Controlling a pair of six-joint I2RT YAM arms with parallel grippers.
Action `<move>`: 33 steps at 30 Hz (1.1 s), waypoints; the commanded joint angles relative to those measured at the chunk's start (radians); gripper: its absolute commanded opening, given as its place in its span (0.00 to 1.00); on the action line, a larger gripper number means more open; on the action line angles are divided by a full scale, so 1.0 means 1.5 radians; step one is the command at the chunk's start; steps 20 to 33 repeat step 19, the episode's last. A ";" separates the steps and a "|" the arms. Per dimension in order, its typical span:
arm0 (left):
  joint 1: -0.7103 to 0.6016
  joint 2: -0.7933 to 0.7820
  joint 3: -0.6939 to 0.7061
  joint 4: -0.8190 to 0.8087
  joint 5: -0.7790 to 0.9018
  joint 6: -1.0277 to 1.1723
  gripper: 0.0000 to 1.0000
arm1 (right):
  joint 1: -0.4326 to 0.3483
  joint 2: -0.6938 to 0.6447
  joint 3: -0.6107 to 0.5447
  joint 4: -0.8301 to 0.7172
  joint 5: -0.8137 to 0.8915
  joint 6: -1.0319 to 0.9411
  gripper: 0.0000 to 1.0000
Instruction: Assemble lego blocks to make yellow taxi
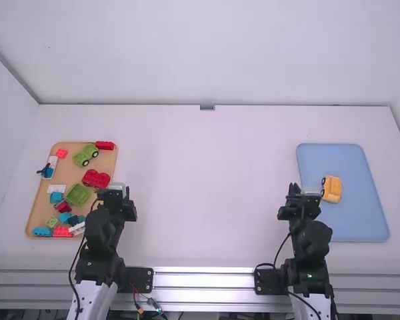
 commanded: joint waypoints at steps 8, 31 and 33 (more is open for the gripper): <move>0.001 -0.085 -0.013 0.003 -0.002 0.001 0.00 | 0.000 -0.016 -0.008 -0.002 0.001 0.003 0.00; 0.001 -0.140 -0.013 0.003 -0.002 0.001 0.00 | 0.000 -0.016 -0.008 -0.002 0.001 0.003 0.00; 0.001 -0.140 -0.013 0.003 -0.002 0.001 0.00 | 0.000 -0.016 -0.008 -0.002 0.001 0.003 0.00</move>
